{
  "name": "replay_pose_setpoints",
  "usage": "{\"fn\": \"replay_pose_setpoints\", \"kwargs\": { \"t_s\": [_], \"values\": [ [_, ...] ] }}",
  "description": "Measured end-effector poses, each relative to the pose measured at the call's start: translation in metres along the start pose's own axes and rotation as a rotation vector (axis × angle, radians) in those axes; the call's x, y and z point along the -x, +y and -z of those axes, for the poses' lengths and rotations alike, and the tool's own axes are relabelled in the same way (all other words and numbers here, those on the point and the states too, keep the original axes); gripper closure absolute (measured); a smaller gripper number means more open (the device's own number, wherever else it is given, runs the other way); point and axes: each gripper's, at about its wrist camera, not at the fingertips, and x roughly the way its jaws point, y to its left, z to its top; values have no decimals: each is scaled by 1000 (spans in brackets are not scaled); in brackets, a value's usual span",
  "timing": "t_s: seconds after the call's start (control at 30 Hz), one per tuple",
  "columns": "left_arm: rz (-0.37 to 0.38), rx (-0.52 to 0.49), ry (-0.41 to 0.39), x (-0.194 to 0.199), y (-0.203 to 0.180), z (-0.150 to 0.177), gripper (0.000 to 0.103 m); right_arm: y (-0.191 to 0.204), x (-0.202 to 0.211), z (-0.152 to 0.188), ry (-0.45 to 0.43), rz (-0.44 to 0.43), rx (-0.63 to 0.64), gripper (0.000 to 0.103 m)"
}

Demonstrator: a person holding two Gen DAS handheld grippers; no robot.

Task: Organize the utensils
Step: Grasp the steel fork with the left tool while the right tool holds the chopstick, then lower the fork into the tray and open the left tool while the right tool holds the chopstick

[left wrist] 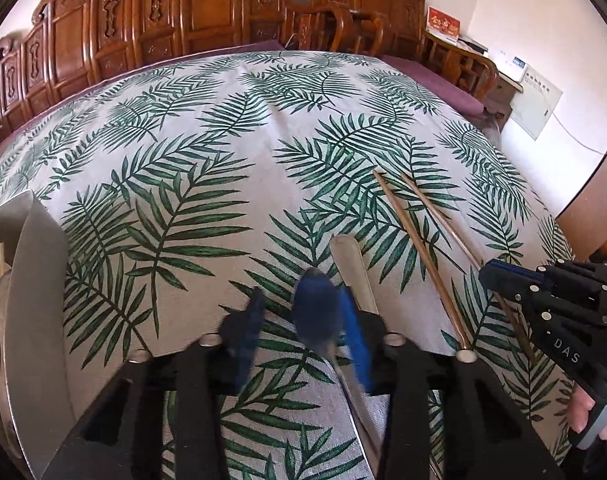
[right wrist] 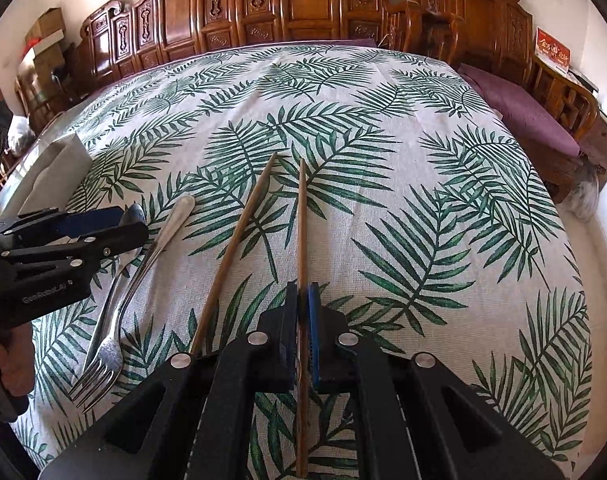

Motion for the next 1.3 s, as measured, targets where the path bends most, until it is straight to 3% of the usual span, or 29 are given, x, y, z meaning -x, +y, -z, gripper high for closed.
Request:
{"fn": "replay_pose_setpoints", "kwargs": {
  "t_s": [0.07,0.2,0.73,1.3],
  "values": [
    [5,-9,7,1,-1,1,86,0,0,0,1,-5,-1,97],
    [-1,-24,-2,7,-3,2,101,2,1,-2,-1,-12,-1,97],
    [-48,-23,-74,75,24,-9,101,37,27,-8,-70,-41,32,97],
    [-149,14,-123,120,98,-6,101,114,59,-4,-127,-139,167,97]
  ]
}}
